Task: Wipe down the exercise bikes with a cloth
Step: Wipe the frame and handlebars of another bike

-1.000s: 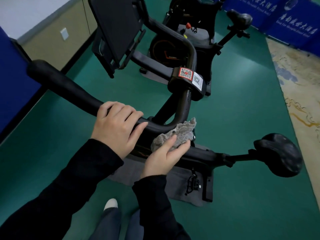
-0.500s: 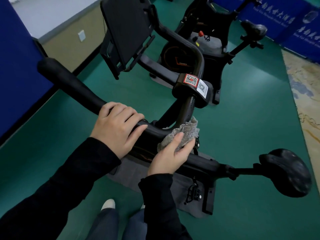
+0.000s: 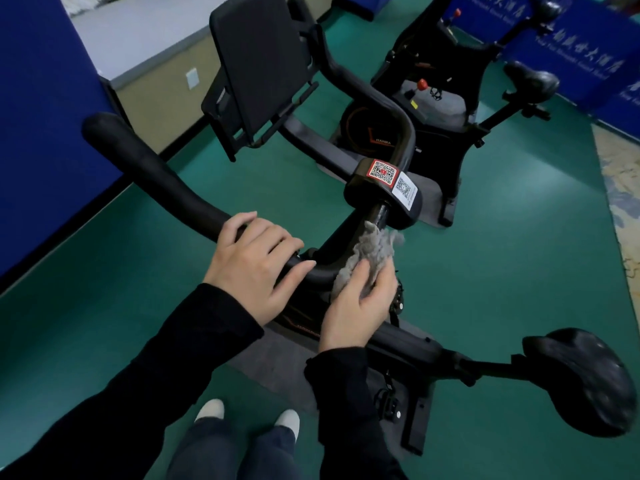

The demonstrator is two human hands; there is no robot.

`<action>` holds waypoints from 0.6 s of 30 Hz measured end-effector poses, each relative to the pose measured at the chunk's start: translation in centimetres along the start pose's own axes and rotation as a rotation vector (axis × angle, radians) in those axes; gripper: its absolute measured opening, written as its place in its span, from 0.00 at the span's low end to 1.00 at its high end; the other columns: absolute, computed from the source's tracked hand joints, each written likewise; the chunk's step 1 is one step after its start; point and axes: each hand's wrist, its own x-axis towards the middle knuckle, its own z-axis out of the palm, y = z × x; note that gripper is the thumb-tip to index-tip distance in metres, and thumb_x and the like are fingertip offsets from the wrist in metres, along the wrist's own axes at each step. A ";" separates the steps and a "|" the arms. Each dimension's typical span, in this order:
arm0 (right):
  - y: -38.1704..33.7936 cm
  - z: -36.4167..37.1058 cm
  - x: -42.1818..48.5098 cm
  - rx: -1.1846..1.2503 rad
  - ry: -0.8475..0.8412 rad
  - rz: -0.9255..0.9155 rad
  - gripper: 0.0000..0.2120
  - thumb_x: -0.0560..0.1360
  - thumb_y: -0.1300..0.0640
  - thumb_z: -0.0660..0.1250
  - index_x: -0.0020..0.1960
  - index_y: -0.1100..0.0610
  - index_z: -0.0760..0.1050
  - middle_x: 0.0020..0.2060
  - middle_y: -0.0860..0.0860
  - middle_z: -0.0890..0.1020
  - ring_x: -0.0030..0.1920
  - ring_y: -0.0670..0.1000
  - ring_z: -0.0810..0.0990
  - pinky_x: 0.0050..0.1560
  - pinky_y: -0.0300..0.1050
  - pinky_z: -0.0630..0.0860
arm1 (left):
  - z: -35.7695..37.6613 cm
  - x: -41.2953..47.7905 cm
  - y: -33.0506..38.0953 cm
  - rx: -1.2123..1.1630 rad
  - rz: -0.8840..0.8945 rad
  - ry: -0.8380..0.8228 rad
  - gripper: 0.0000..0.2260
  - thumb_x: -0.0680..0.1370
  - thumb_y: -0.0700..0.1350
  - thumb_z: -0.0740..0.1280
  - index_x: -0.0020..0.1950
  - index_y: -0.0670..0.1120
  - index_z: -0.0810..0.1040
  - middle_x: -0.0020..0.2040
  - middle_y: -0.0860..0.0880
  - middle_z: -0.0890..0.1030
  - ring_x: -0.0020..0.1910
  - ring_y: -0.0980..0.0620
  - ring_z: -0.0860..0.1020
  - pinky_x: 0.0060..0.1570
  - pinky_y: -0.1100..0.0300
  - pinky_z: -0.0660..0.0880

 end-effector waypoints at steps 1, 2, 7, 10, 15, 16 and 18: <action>-0.3 -0.2 1.2 -0.043 -0.023 -0.009 0.16 0.79 0.64 0.60 0.66 0.66 0.71 0.60 0.61 0.74 0.62 0.54 0.73 0.60 0.32 0.65 | 0.1 0.0 0.2 0.001 -0.006 0.009 0.16 0.78 0.53 0.59 0.46 0.44 0.82 0.43 0.49 0.81 0.47 0.46 0.78 0.61 0.50 0.64; -0.4 -0.3 2.3 -0.078 -0.065 -0.023 0.16 0.79 0.64 0.60 0.66 0.66 0.71 0.61 0.61 0.74 0.62 0.52 0.72 0.59 0.28 0.64 | 0.2 0.0 0.2 0.003 -0.011 0.017 0.16 0.78 0.53 0.59 0.45 0.44 0.82 0.42 0.49 0.81 0.46 0.46 0.79 0.61 0.51 0.64; -0.9 -1.3 1.2 -0.148 -0.197 -0.245 0.15 0.78 0.65 0.61 0.63 0.67 0.73 0.61 0.58 0.74 0.62 0.52 0.72 0.62 0.24 0.61 | 0.4 -0.2 0.2 0.020 -0.025 0.041 0.17 0.78 0.54 0.59 0.42 0.45 0.81 0.40 0.50 0.80 0.44 0.46 0.78 0.56 0.52 0.63; -0.4 -2.1 2.2 -0.201 -0.294 -0.370 0.15 0.77 0.64 0.61 0.62 0.66 0.74 0.60 0.52 0.73 0.63 0.54 0.72 0.65 0.29 0.62 | 0.6 -0.2 0.2 0.014 -0.028 0.056 0.17 0.79 0.54 0.58 0.42 0.45 0.81 0.39 0.51 0.80 0.43 0.46 0.78 0.55 0.52 0.64; -0.6 -1.8 5.6 -0.236 -0.402 -0.429 0.13 0.77 0.65 0.62 0.61 0.65 0.75 0.59 0.47 0.70 0.66 0.57 0.69 0.68 0.37 0.61 | 0.6 -0.3 0.1 0.007 -0.030 0.067 0.17 0.79 0.54 0.58 0.42 0.46 0.80 0.39 0.51 0.80 0.43 0.47 0.78 0.56 0.53 0.63; -0.5 -1.9 5.6 -0.241 -0.437 -0.485 0.13 0.77 0.64 0.62 0.61 0.64 0.75 0.59 0.47 0.71 0.67 0.57 0.69 0.69 0.40 0.61 | 0.6 -0.3 0.1 0.006 -0.035 0.070 0.17 0.79 0.54 0.58 0.42 0.46 0.80 0.39 0.51 0.80 0.43 0.47 0.78 0.56 0.53 0.63; -0.1 -2.6 6.3 -0.254 -0.528 -0.609 0.13 0.77 0.63 0.62 0.61 0.64 0.76 0.59 0.47 0.72 0.67 0.56 0.68 0.70 0.41 0.61 | 0.7 -0.3 0.2 0.005 -0.041 0.072 0.17 0.79 0.55 0.57 0.42 0.46 0.80 0.39 0.51 0.80 0.43 0.47 0.77 0.56 0.53 0.62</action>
